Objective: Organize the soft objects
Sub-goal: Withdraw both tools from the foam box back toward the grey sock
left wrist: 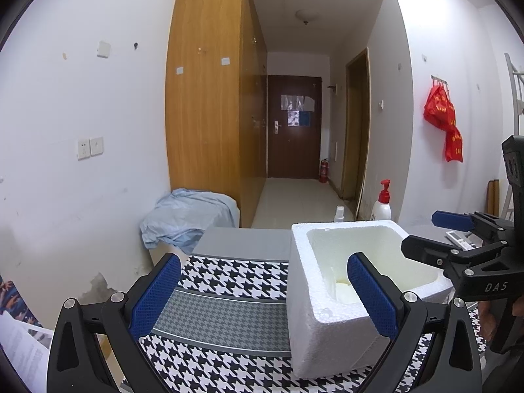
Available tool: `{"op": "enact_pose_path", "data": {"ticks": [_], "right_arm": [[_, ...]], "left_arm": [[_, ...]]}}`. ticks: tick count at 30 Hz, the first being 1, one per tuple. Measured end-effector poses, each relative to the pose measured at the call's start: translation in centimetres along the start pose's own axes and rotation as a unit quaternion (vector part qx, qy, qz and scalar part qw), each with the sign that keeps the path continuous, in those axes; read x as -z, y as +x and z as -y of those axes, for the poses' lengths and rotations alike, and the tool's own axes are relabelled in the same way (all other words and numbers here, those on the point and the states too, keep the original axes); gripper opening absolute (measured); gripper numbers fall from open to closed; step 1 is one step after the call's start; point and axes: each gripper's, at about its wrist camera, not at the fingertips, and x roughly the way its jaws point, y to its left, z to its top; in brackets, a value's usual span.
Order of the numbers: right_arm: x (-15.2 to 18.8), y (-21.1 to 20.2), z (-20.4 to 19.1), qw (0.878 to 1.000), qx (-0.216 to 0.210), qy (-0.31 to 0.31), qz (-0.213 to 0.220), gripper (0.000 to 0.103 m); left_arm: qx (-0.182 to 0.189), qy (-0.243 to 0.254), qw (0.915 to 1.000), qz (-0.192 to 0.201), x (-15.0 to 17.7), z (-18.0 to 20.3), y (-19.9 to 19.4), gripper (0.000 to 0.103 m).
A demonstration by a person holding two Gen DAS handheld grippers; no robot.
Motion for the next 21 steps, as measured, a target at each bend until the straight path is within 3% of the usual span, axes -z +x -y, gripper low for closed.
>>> {"op": "enact_pose_path", "data": {"ticks": [21], "right_arm": [[1.0, -3.8, -0.7, 1.0, 0.011, -0.015, 0.022, 0.102]], "left_arm": [[0.011, 0.008, 0.9998, 0.016, -0.3, 1.6, -2.8, 0.102]]}}
